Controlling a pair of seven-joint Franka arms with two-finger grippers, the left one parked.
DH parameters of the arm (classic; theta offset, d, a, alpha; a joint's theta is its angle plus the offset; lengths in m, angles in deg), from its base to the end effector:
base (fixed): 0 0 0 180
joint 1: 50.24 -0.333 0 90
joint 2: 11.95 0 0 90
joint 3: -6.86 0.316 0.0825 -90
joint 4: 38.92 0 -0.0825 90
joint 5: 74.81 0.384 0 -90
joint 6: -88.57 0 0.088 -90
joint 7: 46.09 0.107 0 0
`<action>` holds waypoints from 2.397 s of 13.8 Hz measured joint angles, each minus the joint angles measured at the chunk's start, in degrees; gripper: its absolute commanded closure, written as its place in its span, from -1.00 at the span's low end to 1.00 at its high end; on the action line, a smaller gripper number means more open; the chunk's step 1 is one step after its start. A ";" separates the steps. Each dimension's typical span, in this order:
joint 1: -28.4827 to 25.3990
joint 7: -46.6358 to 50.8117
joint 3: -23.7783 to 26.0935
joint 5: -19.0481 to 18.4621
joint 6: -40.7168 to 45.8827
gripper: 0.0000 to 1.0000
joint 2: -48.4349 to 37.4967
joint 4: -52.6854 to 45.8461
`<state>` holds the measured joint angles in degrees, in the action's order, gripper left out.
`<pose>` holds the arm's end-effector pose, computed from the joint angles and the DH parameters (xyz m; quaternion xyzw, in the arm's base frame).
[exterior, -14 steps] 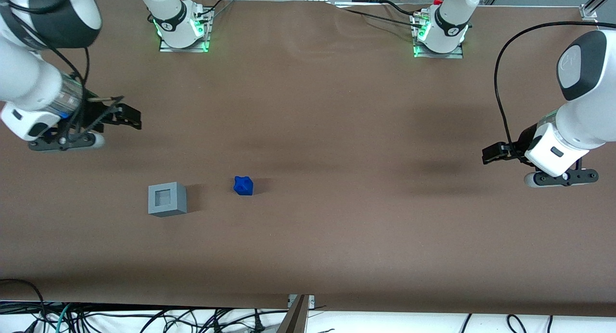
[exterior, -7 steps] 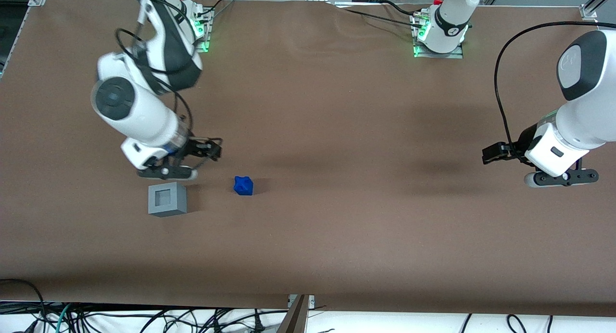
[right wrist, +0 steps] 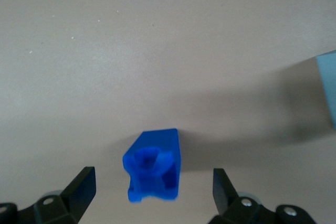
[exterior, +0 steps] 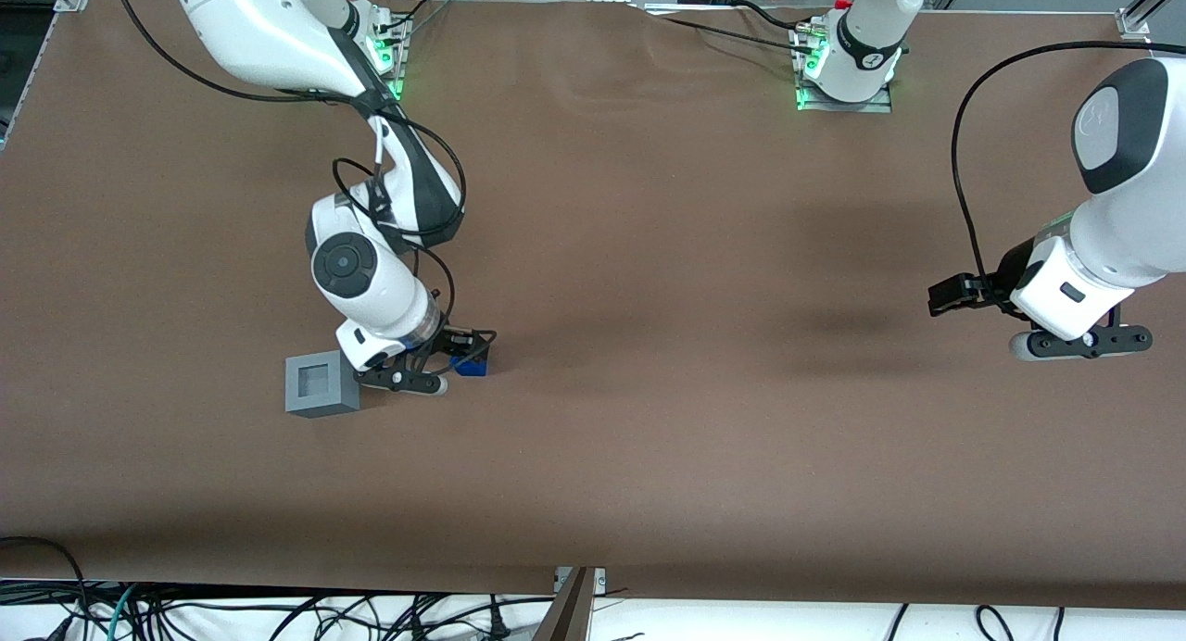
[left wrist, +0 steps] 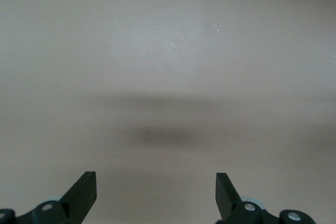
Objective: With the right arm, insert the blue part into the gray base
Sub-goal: 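Move the open right gripper over the blue block, then lower the right gripper around the blue block and close it, then lift the blue block and carry it over the gray base's hole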
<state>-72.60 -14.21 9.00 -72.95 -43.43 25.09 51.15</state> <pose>0.6466 0.2911 0.2708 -0.9957 0.0788 -0.0266 0.0410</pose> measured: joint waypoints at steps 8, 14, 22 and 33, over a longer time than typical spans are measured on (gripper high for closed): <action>-1.77 5.02 -0.03 -0.72 -0.10 -0.97 1.95 -1.05; -1.68 -1.10 -0.93 -1.74 -0.10 -0.95 2.85 -1.03; -1.90 -1.48 -0.89 -1.75 -0.09 -0.35 3.61 -0.94; 0.05 -9.48 -1.50 -1.79 3.21 -0.06 2.51 -2.43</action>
<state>-72.56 -23.69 7.50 -74.74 -40.22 27.60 48.71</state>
